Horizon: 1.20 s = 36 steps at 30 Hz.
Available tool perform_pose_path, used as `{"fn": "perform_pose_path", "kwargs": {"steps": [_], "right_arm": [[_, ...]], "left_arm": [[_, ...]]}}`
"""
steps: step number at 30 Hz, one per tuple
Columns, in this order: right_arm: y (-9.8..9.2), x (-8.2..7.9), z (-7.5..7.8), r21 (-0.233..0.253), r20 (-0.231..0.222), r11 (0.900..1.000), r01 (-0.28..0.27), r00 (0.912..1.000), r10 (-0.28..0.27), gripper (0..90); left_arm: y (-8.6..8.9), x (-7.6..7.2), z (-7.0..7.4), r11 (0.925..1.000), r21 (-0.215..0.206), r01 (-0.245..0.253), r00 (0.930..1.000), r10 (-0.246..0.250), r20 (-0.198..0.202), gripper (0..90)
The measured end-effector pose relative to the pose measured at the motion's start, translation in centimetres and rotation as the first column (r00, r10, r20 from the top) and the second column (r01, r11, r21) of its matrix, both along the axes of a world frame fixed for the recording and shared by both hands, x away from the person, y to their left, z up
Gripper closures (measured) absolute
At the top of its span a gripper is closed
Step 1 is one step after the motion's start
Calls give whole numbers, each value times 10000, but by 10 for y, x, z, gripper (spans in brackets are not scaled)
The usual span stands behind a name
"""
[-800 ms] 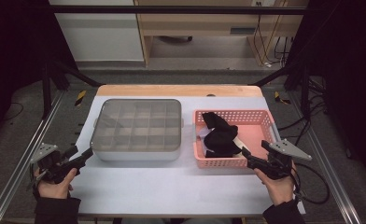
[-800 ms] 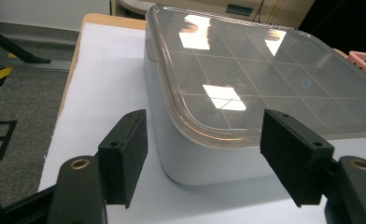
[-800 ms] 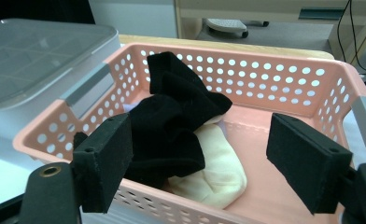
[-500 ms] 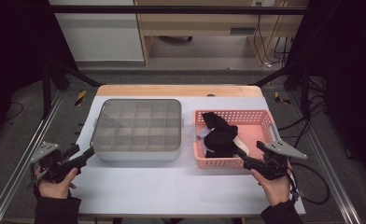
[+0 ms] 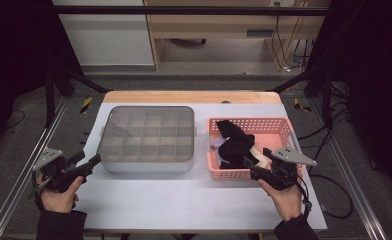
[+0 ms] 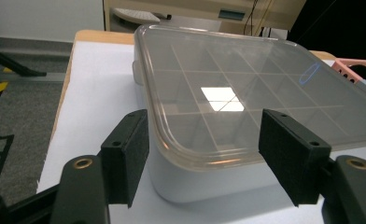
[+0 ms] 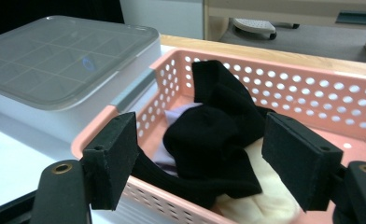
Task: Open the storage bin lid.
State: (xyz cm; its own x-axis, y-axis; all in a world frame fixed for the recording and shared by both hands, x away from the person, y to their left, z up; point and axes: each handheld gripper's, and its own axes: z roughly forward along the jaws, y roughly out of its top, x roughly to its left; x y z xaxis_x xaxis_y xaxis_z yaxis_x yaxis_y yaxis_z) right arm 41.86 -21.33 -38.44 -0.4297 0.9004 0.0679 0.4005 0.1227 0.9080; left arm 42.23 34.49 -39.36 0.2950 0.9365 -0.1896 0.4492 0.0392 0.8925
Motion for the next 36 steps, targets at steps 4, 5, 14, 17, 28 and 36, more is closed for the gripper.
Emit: {"fn": "perform_pose_path", "kwargs": {"steps": [4,5,14,17,28,36], "right_arm": [[8,5,4,-131,-41,9999,-100,9999,99,268],[9,6,6,-97,-64,9999,-125,9999,125,268],[41,27,23,291,-72,9980,-569,9983,571,279],[48,33,26,356,-148,9975,-618,9979,623,283],[79,68,29,845,-392,9933,-785,9959,821,309],[113,93,28,959,-626,9916,-865,9937,927,331]], "left_arm": [[2,3,6,9999,-116,-28,10000,28,62,329],[3,4,6,9999,-150,-60,10000,61,47,331],[7,21,13,9997,-201,-165,9999,164,-47,360],[7,31,14,9997,-92,-215,9997,214,-90,365],[5,61,16,9988,83,-488,9983,491,-323,421],[10,85,7,9972,240,-706,9937,724,-852,438]]}}
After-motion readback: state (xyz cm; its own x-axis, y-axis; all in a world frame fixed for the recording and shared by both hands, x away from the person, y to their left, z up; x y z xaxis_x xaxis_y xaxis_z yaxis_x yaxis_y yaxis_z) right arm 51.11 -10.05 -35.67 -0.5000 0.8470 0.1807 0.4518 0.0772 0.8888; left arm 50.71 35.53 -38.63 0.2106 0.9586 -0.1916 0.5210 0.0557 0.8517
